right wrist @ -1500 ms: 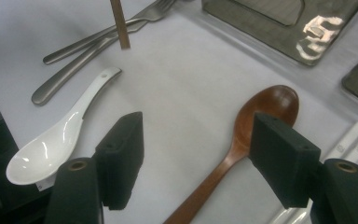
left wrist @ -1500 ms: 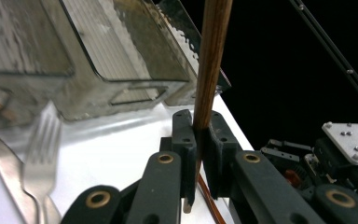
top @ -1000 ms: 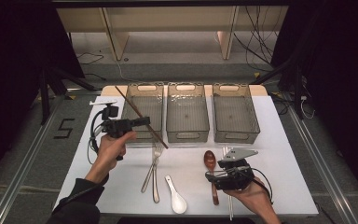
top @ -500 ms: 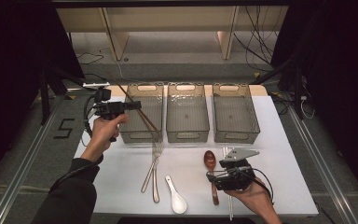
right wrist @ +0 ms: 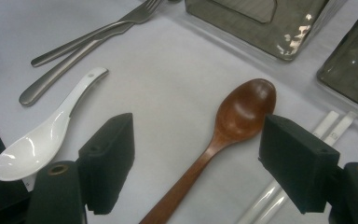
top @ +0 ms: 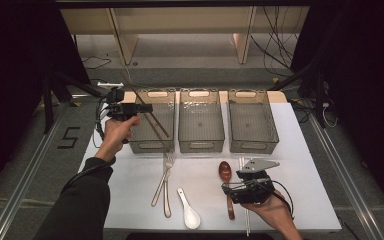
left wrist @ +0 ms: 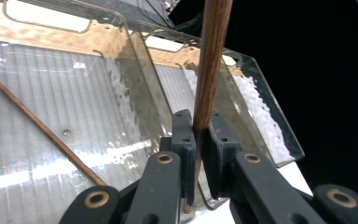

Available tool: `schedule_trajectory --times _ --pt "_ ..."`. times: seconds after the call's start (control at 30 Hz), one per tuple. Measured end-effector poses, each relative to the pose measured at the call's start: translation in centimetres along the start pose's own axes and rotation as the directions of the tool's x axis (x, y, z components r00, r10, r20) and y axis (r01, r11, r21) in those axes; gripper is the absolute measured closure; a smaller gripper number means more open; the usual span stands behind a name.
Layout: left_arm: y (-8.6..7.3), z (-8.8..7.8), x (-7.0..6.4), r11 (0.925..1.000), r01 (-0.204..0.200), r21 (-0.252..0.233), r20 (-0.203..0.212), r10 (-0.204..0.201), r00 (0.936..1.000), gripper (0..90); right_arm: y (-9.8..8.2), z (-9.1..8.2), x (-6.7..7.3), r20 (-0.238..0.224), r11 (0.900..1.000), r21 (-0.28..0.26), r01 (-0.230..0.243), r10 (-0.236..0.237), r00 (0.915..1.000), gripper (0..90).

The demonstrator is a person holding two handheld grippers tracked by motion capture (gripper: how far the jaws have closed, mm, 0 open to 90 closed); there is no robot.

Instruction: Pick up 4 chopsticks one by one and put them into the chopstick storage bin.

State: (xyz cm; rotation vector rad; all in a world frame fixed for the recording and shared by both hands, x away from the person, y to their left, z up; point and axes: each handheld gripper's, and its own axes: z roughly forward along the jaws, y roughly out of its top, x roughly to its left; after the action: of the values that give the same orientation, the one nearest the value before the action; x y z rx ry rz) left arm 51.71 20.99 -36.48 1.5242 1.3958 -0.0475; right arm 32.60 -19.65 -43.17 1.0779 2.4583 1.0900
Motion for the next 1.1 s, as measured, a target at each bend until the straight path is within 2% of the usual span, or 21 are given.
schedule_trajectory --times 0.2,0.37,1.1 --pt "0.2 0.7 0.0 0.9998 -0.015 0.013 -0.034 0.015 0.9993 83.1 0.0 -0.1 0.0 0.001 1.000 -0.002 -0.002 0.002 1.0000 27.4" --pt "0.1 1.4 0.4 0.9996 0.001 0.027 -0.054 0.000 0.9985 83.0 0.0 0.0 0.1 -0.003 1.000 0.000 0.002 -0.002 1.0000 27.4" --pt "-1.0 3.7 0.5 0.9954 0.005 0.095 -0.078 0.002 0.9970 82.6 -0.1 0.0 0.0 -0.004 1.000 0.003 0.007 -0.007 1.0000 27.5"
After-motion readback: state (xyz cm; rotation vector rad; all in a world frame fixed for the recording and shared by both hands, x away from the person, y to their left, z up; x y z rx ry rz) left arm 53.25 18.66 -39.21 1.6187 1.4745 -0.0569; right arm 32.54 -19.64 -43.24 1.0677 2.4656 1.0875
